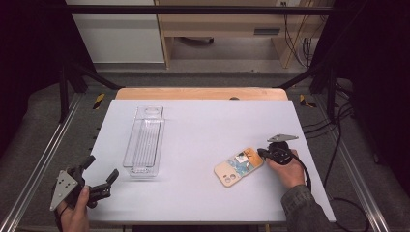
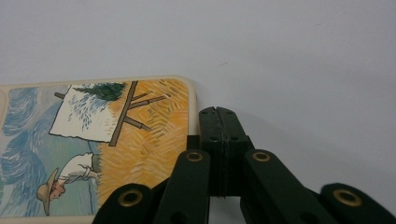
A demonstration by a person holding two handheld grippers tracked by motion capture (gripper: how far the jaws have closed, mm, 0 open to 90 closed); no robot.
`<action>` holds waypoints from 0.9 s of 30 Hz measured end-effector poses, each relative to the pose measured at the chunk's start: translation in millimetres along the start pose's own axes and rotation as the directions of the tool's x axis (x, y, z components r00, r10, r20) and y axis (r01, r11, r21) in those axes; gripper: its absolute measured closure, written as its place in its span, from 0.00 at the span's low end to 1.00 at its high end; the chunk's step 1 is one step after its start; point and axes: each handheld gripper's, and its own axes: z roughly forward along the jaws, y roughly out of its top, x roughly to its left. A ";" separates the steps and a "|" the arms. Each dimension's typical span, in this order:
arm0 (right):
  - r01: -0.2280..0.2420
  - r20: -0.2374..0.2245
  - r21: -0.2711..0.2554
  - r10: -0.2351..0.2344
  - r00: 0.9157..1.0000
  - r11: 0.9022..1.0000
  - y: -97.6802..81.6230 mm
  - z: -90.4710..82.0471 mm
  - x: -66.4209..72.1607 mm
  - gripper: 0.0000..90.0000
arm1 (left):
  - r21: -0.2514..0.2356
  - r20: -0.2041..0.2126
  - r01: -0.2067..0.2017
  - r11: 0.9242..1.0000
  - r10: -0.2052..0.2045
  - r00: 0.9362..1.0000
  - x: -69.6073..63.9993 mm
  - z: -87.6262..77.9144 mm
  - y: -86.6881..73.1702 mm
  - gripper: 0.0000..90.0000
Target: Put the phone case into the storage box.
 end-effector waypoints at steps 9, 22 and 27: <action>0.012 -0.032 -0.003 -0.012 0.999 1.000 0.7 3.5 9.9 1.00 | 0.002 0.002 0.000 1.000 0.000 1.000 -0.2 0.5 -0.3 0.03; 0.079 -0.090 0.010 -0.078 0.993 0.997 0.5 6.2 50.3 1.00 | 0.004 0.001 -0.001 1.000 0.001 1.000 -0.1 -0.2 -0.2 0.03; 0.101 -0.121 0.015 -0.099 0.988 0.995 0.6 7.2 64.7 1.00 | 0.005 0.001 -0.001 1.000 0.001 1.000 0.1 -0.1 -0.3 0.03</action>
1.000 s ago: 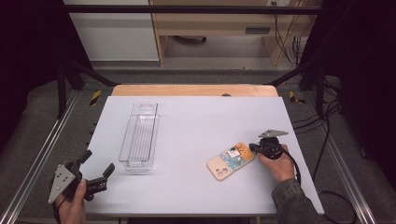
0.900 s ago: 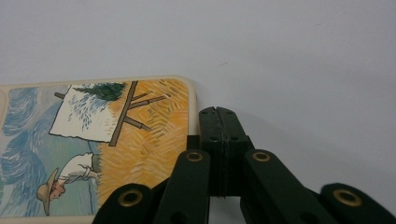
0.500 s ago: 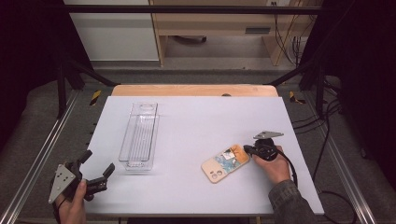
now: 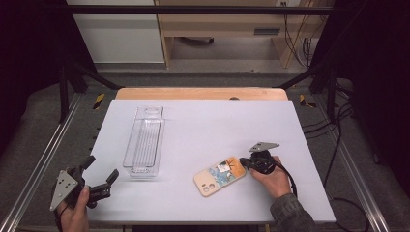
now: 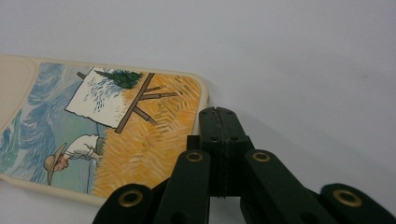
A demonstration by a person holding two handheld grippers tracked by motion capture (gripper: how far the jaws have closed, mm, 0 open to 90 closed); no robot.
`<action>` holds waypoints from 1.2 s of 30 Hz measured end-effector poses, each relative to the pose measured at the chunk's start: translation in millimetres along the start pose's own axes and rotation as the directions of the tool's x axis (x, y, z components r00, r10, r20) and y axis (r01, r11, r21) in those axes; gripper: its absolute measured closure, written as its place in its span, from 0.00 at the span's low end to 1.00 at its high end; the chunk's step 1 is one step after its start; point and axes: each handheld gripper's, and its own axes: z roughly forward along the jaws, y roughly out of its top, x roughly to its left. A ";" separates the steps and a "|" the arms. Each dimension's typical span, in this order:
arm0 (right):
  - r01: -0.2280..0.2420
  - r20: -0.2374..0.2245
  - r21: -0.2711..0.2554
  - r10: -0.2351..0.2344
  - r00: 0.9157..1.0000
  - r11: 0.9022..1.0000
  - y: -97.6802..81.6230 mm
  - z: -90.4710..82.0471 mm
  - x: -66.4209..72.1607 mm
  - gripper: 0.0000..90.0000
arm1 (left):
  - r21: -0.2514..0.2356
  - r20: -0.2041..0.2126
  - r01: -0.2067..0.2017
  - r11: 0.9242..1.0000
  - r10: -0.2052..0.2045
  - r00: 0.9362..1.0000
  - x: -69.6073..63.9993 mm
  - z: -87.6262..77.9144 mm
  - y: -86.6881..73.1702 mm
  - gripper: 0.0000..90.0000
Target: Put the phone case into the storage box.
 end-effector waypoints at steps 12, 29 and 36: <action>0.036 -0.045 0.005 -0.035 0.998 0.999 4.5 6.7 26.4 1.00 | 0.001 0.003 -0.005 1.000 0.005 1.000 -1.4 -0.2 0.5 0.03; -0.028 0.111 -0.286 0.062 0.992 0.958 -5.9 -30.4 19.7 0.91 | -0.003 0.005 0.001 1.000 -0.001 1.000 -1.2 -1.0 0.8 0.03; -0.041 0.165 -0.428 0.123 0.979 0.903 -21.6 -60.4 16.6 0.35 | 0.003 0.020 -0.002 1.000 0.002 1.000 -6.3 -0.8 3.5 0.02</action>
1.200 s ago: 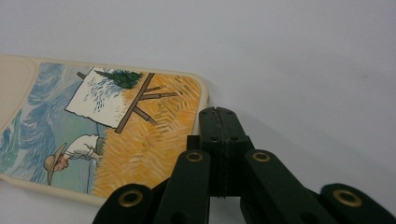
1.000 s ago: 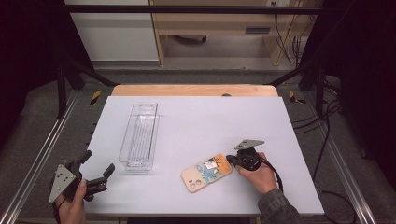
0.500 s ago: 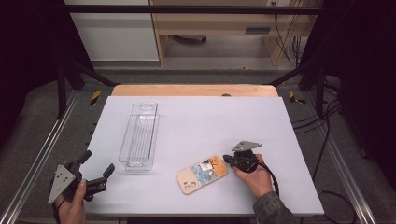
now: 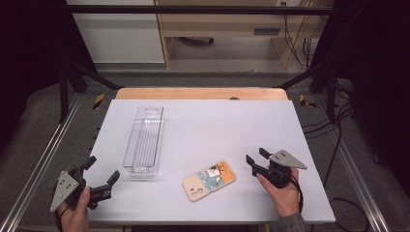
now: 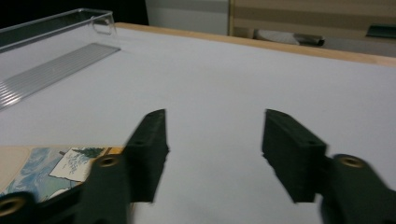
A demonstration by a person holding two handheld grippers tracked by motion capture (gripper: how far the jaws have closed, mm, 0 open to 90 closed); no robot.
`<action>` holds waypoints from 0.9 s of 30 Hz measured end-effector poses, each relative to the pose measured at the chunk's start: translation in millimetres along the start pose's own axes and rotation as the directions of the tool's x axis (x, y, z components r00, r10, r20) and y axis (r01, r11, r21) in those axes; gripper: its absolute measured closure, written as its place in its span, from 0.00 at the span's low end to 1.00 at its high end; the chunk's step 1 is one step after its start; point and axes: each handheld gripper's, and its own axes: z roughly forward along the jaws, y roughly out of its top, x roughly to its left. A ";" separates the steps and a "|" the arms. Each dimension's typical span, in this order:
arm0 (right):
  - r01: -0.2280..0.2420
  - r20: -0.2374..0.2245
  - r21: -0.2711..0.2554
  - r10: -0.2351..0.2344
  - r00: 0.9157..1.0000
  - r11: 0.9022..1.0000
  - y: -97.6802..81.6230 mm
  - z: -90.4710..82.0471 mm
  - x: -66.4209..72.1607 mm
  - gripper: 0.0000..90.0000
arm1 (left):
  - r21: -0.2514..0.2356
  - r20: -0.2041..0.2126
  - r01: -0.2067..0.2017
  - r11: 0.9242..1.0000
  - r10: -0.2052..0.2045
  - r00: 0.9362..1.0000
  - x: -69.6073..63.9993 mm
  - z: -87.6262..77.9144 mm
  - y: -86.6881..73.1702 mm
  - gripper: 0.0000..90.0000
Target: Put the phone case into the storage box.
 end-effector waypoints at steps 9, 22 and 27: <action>-0.002 0.053 -0.120 0.008 0.999 0.993 -10.9 -25.6 -12.6 0.07 | 0.025 0.057 -0.021 0.999 0.019 0.998 -20.9 3.0 17.0 0.02; 0.019 0.047 -0.149 -0.012 0.999 0.989 -12.0 -29.6 -13.4 0.09 | 0.167 0.249 -0.093 0.982 0.049 0.967 -90.2 50.0 41.8 0.01; 0.028 0.035 -0.144 -0.024 0.999 0.989 -12.5 -28.5 -10.2 0.09 | 0.245 0.328 -0.131 0.961 0.045 0.943 -117.7 77.1 41.8 0.02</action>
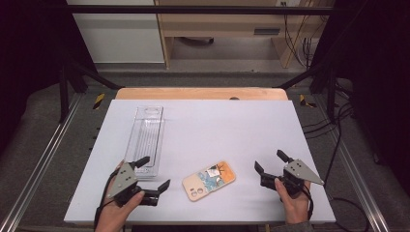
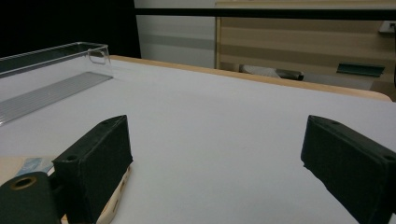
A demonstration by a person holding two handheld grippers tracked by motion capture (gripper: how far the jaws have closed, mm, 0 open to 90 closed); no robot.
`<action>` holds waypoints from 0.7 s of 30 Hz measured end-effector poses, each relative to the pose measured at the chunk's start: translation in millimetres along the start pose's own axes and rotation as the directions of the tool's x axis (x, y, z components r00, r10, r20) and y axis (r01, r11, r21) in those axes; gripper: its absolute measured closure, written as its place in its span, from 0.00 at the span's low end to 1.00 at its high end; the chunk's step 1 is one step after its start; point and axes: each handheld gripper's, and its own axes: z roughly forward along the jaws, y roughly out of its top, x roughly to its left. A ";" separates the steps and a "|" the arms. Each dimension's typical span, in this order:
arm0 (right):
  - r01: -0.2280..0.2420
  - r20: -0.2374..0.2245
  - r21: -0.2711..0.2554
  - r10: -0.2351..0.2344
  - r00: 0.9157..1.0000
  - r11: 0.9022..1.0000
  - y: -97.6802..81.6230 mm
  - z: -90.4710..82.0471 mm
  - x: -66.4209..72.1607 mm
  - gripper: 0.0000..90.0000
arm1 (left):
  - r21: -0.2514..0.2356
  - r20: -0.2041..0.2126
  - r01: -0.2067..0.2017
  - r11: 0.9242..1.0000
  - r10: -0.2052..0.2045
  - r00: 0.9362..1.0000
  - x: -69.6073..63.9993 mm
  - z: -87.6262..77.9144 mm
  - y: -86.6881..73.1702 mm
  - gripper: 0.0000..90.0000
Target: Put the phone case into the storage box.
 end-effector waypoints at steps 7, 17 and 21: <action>0.006 -0.013 0.003 -0.006 1.000 1.000 -0.3 1.3 1.1 0.09 | 0.086 0.090 -0.034 0.996 0.026 0.996 -15.2 32.4 7.3 0.02; 0.012 -0.030 0.011 -0.012 0.999 1.000 -1.1 3.3 3.3 0.09 | 0.171 0.133 -0.036 0.985 0.013 0.991 -16.1 60.7 -3.1 0.02; 0.010 -0.032 0.010 -0.009 0.999 1.000 -1.3 3.2 2.9 0.09 | 0.202 0.142 -0.046 0.978 0.018 0.990 -17.4 67.6 -6.7 0.02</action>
